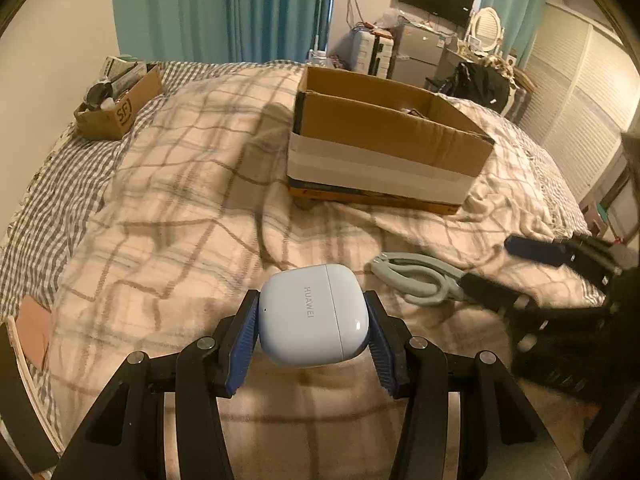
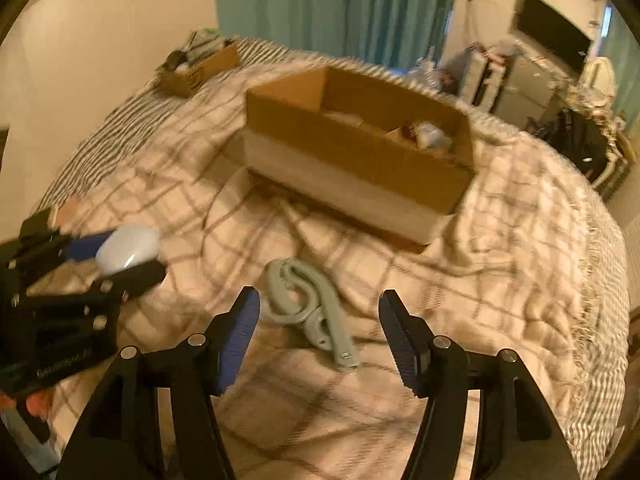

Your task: Organize objects

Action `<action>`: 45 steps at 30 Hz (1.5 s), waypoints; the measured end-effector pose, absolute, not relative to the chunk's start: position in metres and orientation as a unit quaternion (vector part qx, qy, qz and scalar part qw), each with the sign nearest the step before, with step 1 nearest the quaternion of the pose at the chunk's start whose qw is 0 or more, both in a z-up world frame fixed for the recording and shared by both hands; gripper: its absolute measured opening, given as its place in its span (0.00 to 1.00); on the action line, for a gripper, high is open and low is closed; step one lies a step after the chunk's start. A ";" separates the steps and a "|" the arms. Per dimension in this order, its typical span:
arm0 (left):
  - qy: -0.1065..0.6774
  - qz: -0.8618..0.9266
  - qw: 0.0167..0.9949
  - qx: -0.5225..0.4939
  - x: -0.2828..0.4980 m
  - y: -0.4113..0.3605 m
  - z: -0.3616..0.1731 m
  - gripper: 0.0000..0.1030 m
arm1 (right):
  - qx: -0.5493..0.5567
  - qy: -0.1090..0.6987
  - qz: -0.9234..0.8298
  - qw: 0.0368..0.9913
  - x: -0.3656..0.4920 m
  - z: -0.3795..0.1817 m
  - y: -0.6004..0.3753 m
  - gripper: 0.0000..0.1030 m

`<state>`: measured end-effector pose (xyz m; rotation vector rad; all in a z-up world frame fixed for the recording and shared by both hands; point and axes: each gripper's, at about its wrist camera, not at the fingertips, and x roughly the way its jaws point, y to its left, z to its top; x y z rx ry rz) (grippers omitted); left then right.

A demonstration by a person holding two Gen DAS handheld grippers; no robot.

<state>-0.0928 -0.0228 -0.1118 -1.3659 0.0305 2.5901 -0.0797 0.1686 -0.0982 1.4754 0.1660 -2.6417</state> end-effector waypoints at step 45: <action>0.015 0.916 0.139 -0.376 -0.181 0.006 0.002 0.50 | 0.359 0.033 -0.933 0.011 -0.127 0.043 0.202 0.12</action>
